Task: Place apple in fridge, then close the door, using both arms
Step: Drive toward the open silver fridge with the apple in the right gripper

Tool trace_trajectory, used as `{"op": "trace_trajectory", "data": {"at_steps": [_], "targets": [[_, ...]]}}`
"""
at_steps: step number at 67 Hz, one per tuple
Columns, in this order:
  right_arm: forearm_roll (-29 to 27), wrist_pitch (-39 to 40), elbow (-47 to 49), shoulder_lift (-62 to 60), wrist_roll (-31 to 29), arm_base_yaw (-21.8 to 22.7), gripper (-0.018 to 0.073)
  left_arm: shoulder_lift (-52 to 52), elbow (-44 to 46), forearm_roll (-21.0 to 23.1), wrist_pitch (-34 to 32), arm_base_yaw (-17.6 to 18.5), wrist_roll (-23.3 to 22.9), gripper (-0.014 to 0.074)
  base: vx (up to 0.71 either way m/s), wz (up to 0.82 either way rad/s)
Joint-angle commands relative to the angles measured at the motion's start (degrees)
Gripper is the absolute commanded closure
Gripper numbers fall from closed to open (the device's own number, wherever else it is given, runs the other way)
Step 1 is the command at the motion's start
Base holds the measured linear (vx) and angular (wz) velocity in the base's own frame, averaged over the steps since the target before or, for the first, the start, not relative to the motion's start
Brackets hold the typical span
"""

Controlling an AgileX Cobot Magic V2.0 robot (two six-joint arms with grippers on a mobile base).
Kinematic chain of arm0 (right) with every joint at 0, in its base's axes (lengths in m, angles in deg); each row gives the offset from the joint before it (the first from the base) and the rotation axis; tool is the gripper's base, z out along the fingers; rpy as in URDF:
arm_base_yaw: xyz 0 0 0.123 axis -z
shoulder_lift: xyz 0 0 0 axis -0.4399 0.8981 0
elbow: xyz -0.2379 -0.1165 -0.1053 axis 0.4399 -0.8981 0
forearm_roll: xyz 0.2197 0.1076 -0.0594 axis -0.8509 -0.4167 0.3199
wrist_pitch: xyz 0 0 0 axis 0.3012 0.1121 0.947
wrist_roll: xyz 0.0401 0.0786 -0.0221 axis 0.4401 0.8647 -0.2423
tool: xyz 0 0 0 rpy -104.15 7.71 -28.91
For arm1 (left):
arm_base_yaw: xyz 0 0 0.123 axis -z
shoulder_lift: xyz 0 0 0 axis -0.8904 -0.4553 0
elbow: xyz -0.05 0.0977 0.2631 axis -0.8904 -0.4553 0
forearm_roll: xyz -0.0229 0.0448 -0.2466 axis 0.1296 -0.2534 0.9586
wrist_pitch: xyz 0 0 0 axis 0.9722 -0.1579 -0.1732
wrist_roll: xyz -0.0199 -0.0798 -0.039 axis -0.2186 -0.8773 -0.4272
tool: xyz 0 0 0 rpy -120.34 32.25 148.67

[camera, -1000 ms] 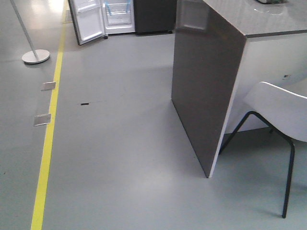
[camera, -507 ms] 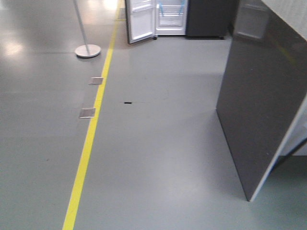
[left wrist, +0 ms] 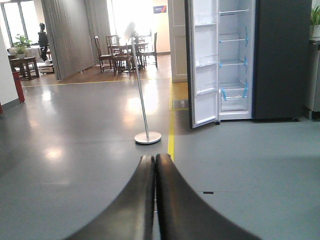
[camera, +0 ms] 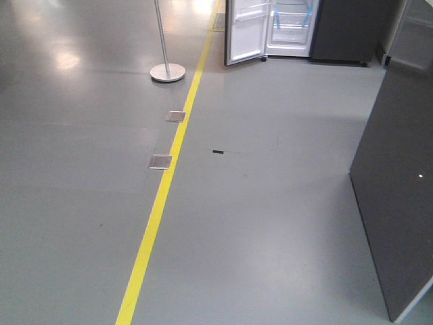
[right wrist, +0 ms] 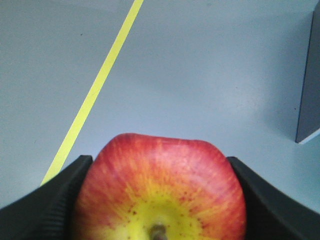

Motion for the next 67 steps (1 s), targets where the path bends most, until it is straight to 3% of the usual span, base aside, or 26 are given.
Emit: {"op": "trace_trajectory", "data": {"at_steps": [1,67], "targets": [[-0.83,3.47,1.35,0.55,-0.44,0.31,0.0447,0.8,1.04,0.03,-3.96,0.5,0.09,0.0603,0.16,0.15],[-0.83,3.47,1.35,0.55,-0.44,0.31,0.0447,0.8,1.04,0.03,-3.96,0.5,0.09,0.0603,0.18,0.01]]}}
